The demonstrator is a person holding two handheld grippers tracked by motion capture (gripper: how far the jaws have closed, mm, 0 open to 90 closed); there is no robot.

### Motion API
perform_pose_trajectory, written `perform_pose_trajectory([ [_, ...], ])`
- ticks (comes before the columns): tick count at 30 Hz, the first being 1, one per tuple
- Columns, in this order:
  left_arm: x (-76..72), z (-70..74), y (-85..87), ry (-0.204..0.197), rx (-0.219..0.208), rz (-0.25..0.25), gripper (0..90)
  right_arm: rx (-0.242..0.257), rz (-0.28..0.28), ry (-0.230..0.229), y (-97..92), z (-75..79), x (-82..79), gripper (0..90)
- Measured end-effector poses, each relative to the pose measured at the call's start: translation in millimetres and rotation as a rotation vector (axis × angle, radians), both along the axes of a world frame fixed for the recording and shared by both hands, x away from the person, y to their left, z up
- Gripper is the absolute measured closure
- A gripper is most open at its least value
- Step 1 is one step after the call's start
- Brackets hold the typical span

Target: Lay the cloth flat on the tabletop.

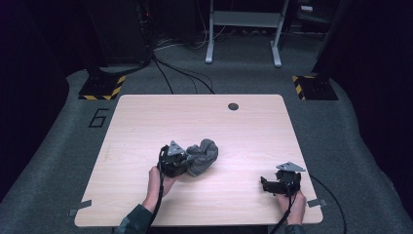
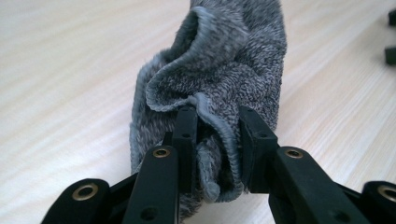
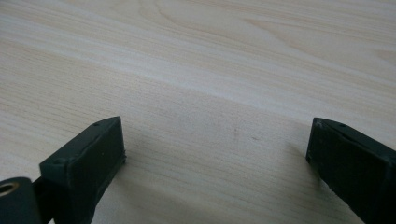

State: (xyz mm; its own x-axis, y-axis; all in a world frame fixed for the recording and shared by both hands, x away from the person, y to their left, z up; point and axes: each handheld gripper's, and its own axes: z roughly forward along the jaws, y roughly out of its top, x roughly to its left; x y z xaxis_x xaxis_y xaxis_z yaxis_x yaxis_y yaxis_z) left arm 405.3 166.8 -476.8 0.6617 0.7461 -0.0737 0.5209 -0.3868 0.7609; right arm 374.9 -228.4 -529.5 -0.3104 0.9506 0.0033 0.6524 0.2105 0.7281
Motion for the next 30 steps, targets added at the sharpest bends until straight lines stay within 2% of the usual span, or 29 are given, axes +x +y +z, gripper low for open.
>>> perform_pose_trajectory([
  [1, -1.6, -6.8, -4.4, 0.013, 0.005, 0.0, 66.7, 0.0, 0.0, 0.0, 0.0, 0.0, 0.0, 3.7],
  [3, -3.7, -11.7, -8.2, 0.026, 0.014, -0.004, 54.8, 0.0, 0.003, -0.001, -0.1, -0.1, 0.1, 3.9],
  [6, -8.0, -11.5, -10.4, 0.015, 0.004, -0.004, 36.2, 0.004, -0.001, 0.0, 0.3, 0.1, -0.2, 4.4],
  [8, -12.3, -7.5, -8.5, 0.001, 0.002, -0.007, 28.9, 0.005, -0.002, -0.001, 0.5, 0.1, -0.4, 4.4],
  [11, -18.6, -1.8, -1.2, -0.012, -0.011, -0.005, 23.5, 0.0, -0.003, -0.001, 0.6, 0.2, -0.4, 4.7],
  [15, -25.1, 6.4, 17.1, -0.012, -0.051, 0.016, 22.8, -0.003, 0.011, 0.013, 0.3, 1.5, 0.2, 5.7],
  [17, -25.7, 9.1, 27.9, -0.014, -0.075, 0.033, 22.7, -0.001, 0.024, 0.012, 2.0, 2.9, -0.6, 10.2],
  [18, -25.6, 9.4, 31.5, -0.016, -0.084, 0.044, 22.7, 0.025, 0.042, 0.014, 2.0, 4.5, -1.1, 10.7],
  [20, -24.8, 9.3, 42.1, 0.001, -0.109, 0.058, 22.7, 0.109, 0.052, 0.008, 7.0, 9.2, -3.4, 10.1],
  [22, -24.2, 7.6, 48.2, 0.01, -0.112, 0.069, 23.2, 0.111, 0.077, -0.004, 19.1, 16.6, -5.6, 10.8],
  [23, -23.7, 6.4, 50.8, 0.018, -0.118, 0.073, 23.7, 0.111, 0.1, -0.018, 30.3, 22.7, -6.9, 11.2],
  [27, -22.7, -0.6, 58.2, 0.026, -0.134, 0.094, 28.9, 0.126, 0.2, -0.018, 67.1, 41.8, -7.8, 13.3],
  [30, -21.4, -5.8, 62.6, 0.039, -0.132, 0.093, 31.7, 0.127, 0.272, -0.034, 98.6, 55.2, -8.1, 15.0],
])
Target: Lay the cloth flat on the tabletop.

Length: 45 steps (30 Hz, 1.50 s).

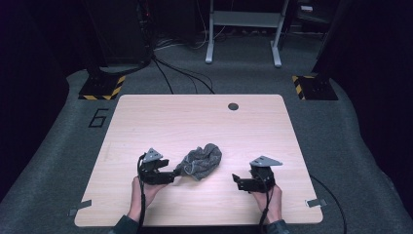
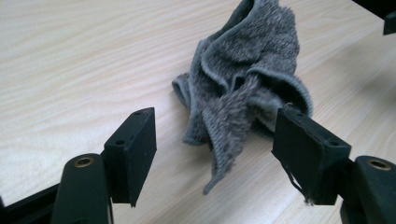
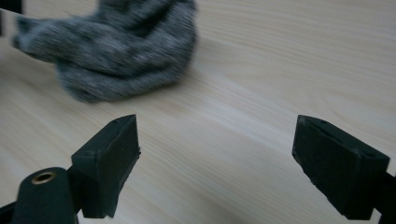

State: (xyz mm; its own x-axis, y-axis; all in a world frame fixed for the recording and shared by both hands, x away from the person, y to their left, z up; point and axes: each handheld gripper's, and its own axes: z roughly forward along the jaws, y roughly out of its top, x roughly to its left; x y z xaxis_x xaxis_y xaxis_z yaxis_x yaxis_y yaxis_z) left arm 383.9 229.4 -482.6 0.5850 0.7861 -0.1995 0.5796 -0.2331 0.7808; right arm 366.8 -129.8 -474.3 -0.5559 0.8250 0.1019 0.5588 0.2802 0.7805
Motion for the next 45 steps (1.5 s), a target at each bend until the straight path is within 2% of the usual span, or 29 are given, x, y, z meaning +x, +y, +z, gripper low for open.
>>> perform_pose_trajectory([
  [3, 0.6, -5.3, 0.5, 0.013, 0.002, -0.009, 36.3, 0.016, 0.054, -0.012, 27.1, 10.2, 1.4, 17.5],
  [9, 3.4, -17.7, -4.3, 0.061, 0.017, -0.05, 55.8, 0.054, 0.124, -0.046, 72.0, 27.0, 9.2, 23.0],
  [12, 2.3, -22.0, -9.5, 0.061, 0.01, -0.084, 65.4, 0.064, 0.165, -0.027, 93.1, 25.7, 16.6, 32.6],
  [13, 1.6, -22.8, -11.1, 0.061, 0.009, -0.09, 68.0, 0.052, 0.192, -0.017, 99.4, 23.4, 19.7, 35.6],
  [16, 0.1, -23.6, -15.4, 0.049, 0.008, -0.105, 76.3, 0.007, 0.216, 0.018, 117.2, 13.5, 24.7, 45.7],
  [17, -1.0, -23.3, -16.5, 0.053, 0.001, -0.106, 78.8, -0.007, 0.213, 0.024, 121.1, 10.4, 25.0, 50.8],
  [20, -1.1, -22.0, -16.4, 0.026, 0.018, -0.111, 84.9, -0.039, 0.21, 0.041, 126.2, 4.5, 25.8, 69.2],
  [21, -2.2, -21.4, -15.9, 0.036, 0.006, -0.106, 86.0, -0.047, 0.209, 0.037, 125.5, 3.7, 26.4, 73.3],
  [22, -2.1, -20.7, -14.2, 0.028, 0.017, -0.108, 86.4, -0.043, 0.201, 0.045, 124.0, 3.3, 26.7, 78.7],
  [24, -2.7, -20.5, -11.8, 0.028, 0.012, -0.107, 86.8, -0.047, 0.178, 0.049, 119.6, 3.6, 27.3, 85.4],
  [25, -3.6, -20.5, -10.6, 0.028, 0.01, -0.103, 86.8, -0.05, 0.179, 0.038, 116.4, 3.7, 28.4, 88.4],
  [29, -6.5, -20.2, -4.3, 0.028, 0.013, -0.093, 86.8, -0.057, 0.145, 0.039, 103.4, 4.9, 28.1, 89.9],
  [31, -7.7, -20.0, -3.2, 0.018, 0.016, -0.101, 86.6, -0.03, 0.13, 0.045, 96.6, 6.3, 28.0, 85.9],
  [32, -9.1, -19.3, -4.3, 0.028, 0.005, -0.105, 86.4, -0.009, 0.138, 0.036, 94.1, 7.5, 28.0, 81.5],
  [33, -9.6, -18.8, -5.6, 0.023, 0.012, -0.109, 86.2, 0.005, 0.137, 0.035, 94.3, 9.4, 26.4, 76.3],
  [36, -12.2, -17.6, -15.1, 0.017, 0.017, -0.142, 84.9, 0.037, 0.167, 0.038, 104.8, 14.1, 21.0, 50.2],
  [38, -13.8, -17.6, -21.2, 0.019, 0.023, -0.156, 83.5, 0.015, 0.163, 0.026, 116.7, 14.1, 18.4, 37.7],
  [40, -14.8, -18.8, -25.6, 0.012, 0.033, -0.162, 83.3, -0.008, 0.185, 0.026, 126.5, 11.1, 18.7, 48.3],
  [42, -15.3, -19.5, -25.9, 0.018, 0.036, -0.165, 84.0, -0.075, 0.174, 0.026, 133.4, 6.5, 19.9, 61.8],
  [43, -15.2, -19.7, -24.7, 0.017, 0.039, -0.163, 85.0, -0.076, 0.158, 0.045, 134.4, 4.7, 19.6, 68.6],
  [45, -15.6, -20.0, -21.4, 0.021, 0.034, -0.148, 86.2, -0.09, 0.157, 0.04, 129.7, 1.6, 22.7, 77.5],
])
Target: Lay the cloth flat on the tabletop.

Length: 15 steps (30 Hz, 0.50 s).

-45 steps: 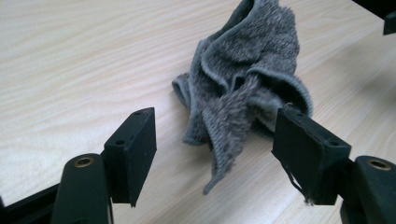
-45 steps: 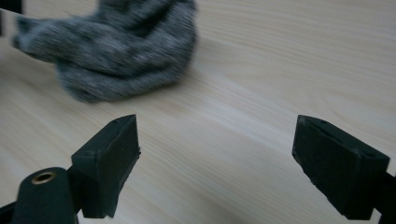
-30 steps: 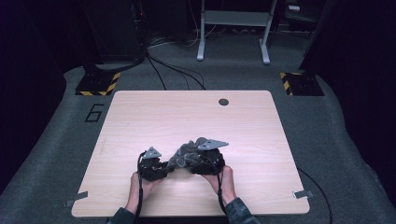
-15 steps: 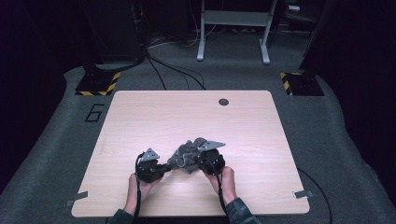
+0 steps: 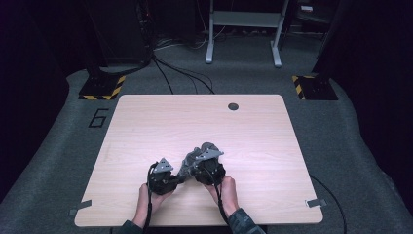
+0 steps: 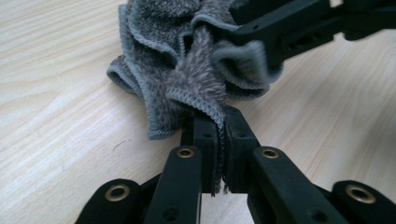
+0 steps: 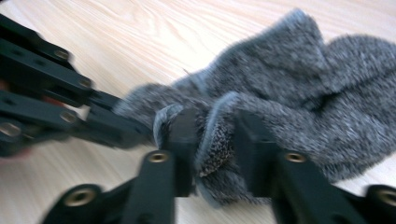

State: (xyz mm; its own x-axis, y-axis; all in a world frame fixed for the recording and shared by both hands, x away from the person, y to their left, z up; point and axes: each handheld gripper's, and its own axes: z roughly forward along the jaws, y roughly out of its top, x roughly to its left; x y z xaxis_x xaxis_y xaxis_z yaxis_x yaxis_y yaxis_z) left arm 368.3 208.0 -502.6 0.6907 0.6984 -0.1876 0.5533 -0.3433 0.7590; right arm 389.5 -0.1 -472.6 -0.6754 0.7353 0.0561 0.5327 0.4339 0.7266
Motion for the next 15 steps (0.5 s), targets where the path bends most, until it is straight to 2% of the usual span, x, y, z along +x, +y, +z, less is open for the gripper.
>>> perform_pose_trajectory([
  [4, 0.6, 0.3, 9.3, 0.004, -0.004, 0.021, 86.7, -0.004, -0.034, -0.001, -16.4, -0.3, 1.3, 86.5],
  [7, -0.5, 0.7, 15.0, 0.002, -0.008, 0.037, 86.8, 0.002, -0.072, -0.006, -31.6, 2.1, 2.8, 87.4],
  [9, -1.3, 0.2, 19.7, -0.006, 0.006, 0.043, 86.8, 0.003, -0.092, -0.01, -39.6, 3.8, 3.9, 87.6],
  [14, -7.0, -5.2, 29.3, 0.019, 0.011, 0.058, 86.8, 0.021, -0.148, -0.02, -65.3, 6.5, 6.7, 87.7],
  [15, -7.4, -5.9, 32.2, 0.015, 0.024, 0.052, 86.8, 0.026, -0.164, -0.016, -68.9, 6.2, 6.6, 87.7],
])
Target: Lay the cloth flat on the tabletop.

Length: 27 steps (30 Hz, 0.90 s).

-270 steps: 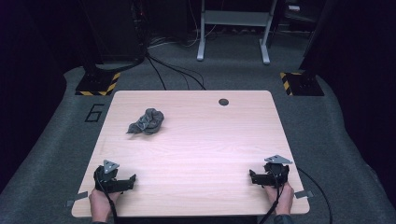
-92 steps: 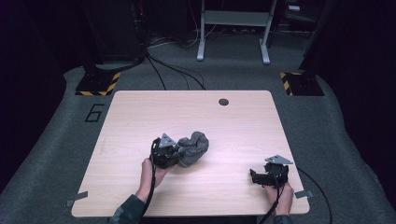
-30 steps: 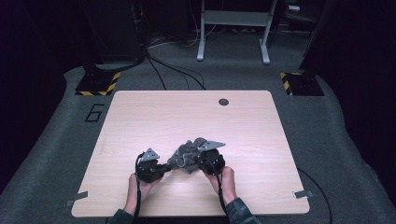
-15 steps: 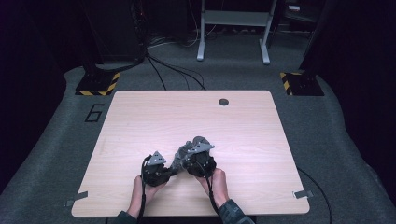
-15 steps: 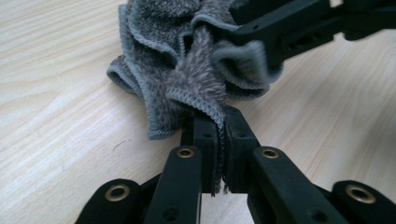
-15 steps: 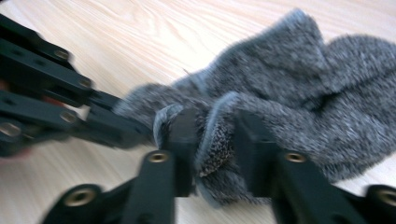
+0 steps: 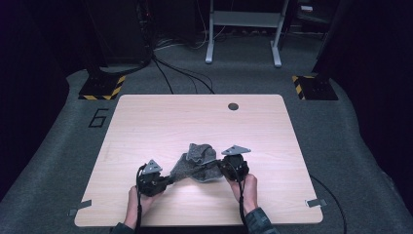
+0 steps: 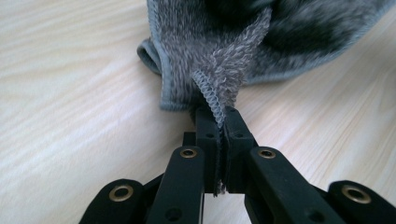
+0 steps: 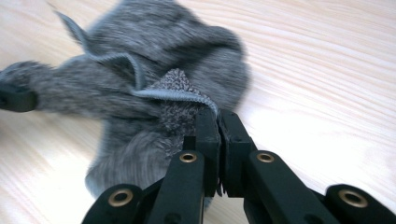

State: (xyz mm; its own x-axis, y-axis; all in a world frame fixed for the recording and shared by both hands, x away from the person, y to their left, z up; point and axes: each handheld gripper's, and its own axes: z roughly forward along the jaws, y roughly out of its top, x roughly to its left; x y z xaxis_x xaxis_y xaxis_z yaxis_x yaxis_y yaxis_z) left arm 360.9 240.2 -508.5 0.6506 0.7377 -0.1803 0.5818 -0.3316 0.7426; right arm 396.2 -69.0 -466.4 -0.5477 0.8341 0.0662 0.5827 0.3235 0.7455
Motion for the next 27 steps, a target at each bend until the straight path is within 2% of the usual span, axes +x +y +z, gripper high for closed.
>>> perform_pose_trajectory([
  [5, -5.2, -3.0, 9.7, 0.011, 0.0, 0.029, 86.8, 0.003, -0.04, -0.002, -17.7, -3.3, 1.2, 87.7],
  [9, -7.8, -4.5, 15.8, 0.017, 0.004, 0.025, 86.2, -0.006, -0.07, 0.014, -31.3, -10.0, 0.8, 87.5],
  [10, -8.6, -4.5, 15.7, 0.03, 0.007, 0.022, 83.8, -0.007, -0.075, 0.025, -34.9, -12.8, 1.5, 86.8],
  [13, -9.4, -3.0, 14.8, 0.046, 0.03, 0.01, 64.4, 0.0, -0.083, 0.046, -42.8, -17.6, 1.7, 71.4],
  [16, -8.5, 0.5, 17.1, 0.048, 0.029, 0.062, 41.0, 0.06, -0.062, 0.027, -47.9, -10.9, -3.4, 59.2],
  [17, -7.1, 2.4, 18.4, 0.051, 0.025, 0.065, 36.5, 0.058, -0.046, 0.013, -49.1, -7.7, -4.5, 57.8],
  [22, -3.2, 18.0, 19.0, 0.015, 0.019, 0.071, 28.3, 0.057, -0.015, -0.009, -45.5, 2.3, -10.4, 54.4],
  [23, -2.8, 22.1, 18.6, 0.005, 0.035, 0.062, 28.3, 0.053, -0.008, -0.008, -45.6, 1.7, -11.4, 53.6],
  [24, -3.3, 24.7, 16.6, -0.006, 0.021, 0.066, 28.1, 0.058, -0.011, 0.0, -45.8, 0.3, -12.3, 53.0],
  [27, -4.9, 33.2, 11.8, -0.027, 0.028, 0.048, 27.3, 0.079, -0.018, 0.014, -49.5, -5.8, -15.8, 50.5],
])
